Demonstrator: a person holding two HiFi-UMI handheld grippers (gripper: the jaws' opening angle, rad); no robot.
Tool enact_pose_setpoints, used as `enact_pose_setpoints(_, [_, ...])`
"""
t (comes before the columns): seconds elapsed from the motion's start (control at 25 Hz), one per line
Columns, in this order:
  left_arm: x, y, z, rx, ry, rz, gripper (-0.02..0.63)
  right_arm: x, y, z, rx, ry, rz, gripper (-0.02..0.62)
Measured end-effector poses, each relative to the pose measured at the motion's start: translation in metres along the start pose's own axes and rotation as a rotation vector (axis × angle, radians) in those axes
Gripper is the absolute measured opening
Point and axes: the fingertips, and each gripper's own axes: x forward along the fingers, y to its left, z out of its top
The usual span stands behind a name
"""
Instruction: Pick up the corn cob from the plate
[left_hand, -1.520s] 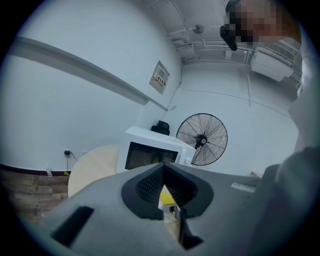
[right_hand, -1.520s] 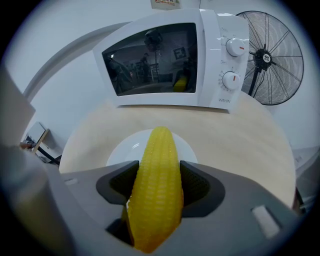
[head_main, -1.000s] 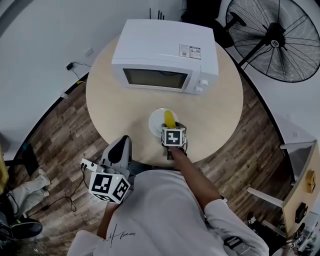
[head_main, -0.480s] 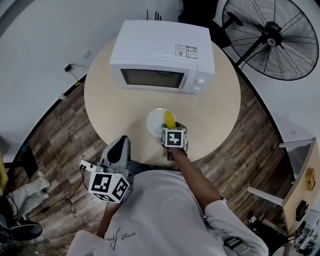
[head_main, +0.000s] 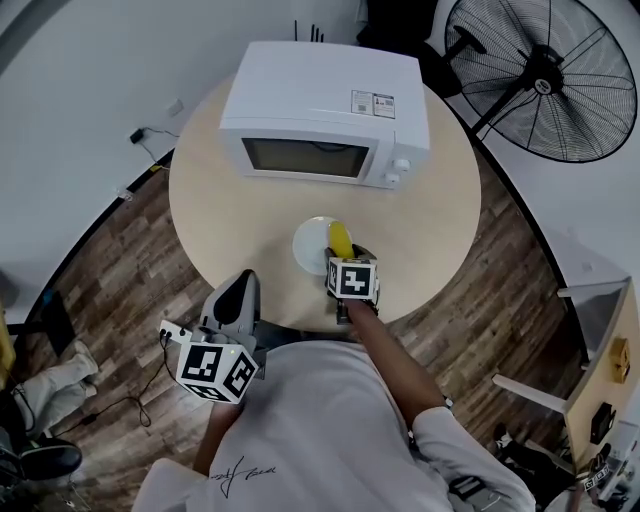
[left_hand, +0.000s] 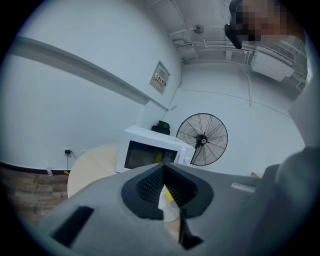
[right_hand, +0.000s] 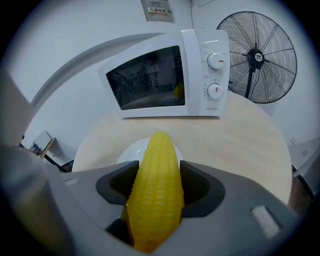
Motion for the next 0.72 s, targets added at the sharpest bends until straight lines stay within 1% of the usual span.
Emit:
enact_pose_setpoints(0.36, [-0.001, 0.002, 0.001, 0.001, -0.003, 0.008, -0.002, -0.013, -0.002, 0.003, -0.001, -0.014, 0.018, 0.27])
enact_pose_setpoints(0.72, [-0.004, 0.002, 0.0, 0.004, -0.003, 0.009, -0.002, -0.03, 0.004, 0.012, -0.02, -0.049, 0.046, 0.27])
